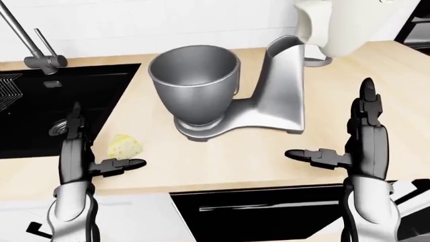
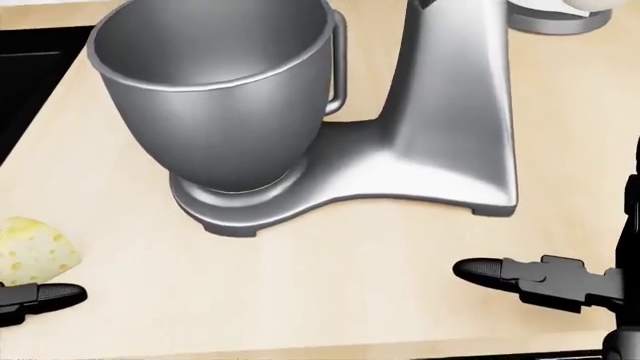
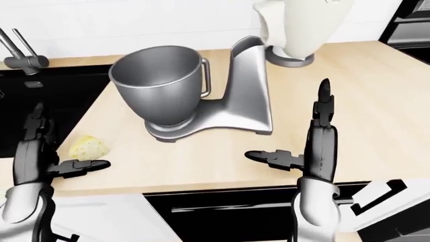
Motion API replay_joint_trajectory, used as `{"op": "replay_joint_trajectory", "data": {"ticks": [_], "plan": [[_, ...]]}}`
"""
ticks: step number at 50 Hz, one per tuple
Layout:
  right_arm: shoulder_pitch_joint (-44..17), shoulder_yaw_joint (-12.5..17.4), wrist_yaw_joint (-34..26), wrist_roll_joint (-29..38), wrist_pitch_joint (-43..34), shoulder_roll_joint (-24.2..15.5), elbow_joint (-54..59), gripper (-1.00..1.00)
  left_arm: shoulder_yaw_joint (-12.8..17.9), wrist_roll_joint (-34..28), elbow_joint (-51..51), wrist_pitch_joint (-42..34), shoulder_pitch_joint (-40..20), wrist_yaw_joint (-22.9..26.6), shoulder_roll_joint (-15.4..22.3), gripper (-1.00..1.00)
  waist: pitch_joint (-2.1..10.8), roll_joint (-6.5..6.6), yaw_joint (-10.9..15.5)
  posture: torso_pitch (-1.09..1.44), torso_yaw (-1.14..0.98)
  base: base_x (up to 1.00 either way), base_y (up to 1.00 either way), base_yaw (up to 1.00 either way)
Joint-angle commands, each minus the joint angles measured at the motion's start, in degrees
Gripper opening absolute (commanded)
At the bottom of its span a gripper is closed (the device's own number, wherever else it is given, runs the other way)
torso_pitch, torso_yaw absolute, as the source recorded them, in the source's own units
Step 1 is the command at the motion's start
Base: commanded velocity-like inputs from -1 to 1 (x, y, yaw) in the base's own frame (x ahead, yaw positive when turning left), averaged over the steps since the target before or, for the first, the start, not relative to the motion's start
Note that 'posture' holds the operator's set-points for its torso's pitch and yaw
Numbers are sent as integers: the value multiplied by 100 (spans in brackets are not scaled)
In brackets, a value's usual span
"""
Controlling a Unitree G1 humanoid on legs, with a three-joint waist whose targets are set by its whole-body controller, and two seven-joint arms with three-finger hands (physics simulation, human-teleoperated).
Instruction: Place the cheese in the stand mixer bowl.
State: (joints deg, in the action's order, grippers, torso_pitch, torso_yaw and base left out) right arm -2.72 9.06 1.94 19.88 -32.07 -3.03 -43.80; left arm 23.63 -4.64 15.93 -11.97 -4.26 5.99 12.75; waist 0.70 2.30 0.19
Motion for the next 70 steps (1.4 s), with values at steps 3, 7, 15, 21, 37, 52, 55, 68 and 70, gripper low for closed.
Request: {"op": "replay_joint_trajectory", "data": {"ticks": [3,7,15,21,37,52,55,68,70], "plan": [[-88,4,37,24,210,-28,-190,100,-53,-413,-319,-124,120,113,42,100,-4,-39,1,0,0,0,0,0],[-93,-11,40,42,230,-25,-187,100,-106,-432,-424,-185,182,315,46,100,0,-19,-4,0,0,0,0,0],[-99,-34,38,55,257,-19,-209,100,-240,-601,-465,-243,358,656,-66,-100,3,7,3,0,0,0,0,0],[-104,-26,31,50,275,-23,-233,100,-283,-745,-566,-145,431,814,-112,-100,29,67,-36,0,0,0,0,0],[-99,-45,2,68,307,-23,-255,100,-116,-642,75,-587,327,931,-95,-100,50,64,-44,0,0,0,0,0],[-104,-51,-20,108,235,-9,-365,100,195,-359,1346,-1849,-218,1039,229,-100,-23,-54,-31,0,0,0,0,0],[-104,-33,-26,91,235,-13,-377,100,246,-306,1499,-2068,-353,1035,333,-100,-41,-76,-23,0,0,0,0,0],[-87,-17,-22,77,245,-10,-410,100,364,-48,2056,-2929,-928,989,767,-100,-81,-130,-1,0,0,0,0,0],[-87,-12,-19,71,256,-13,-392,100,377,-16,2124,-3055,-1015,986,843,-100,-81,-128,1,0,0,0,0,0]]}}
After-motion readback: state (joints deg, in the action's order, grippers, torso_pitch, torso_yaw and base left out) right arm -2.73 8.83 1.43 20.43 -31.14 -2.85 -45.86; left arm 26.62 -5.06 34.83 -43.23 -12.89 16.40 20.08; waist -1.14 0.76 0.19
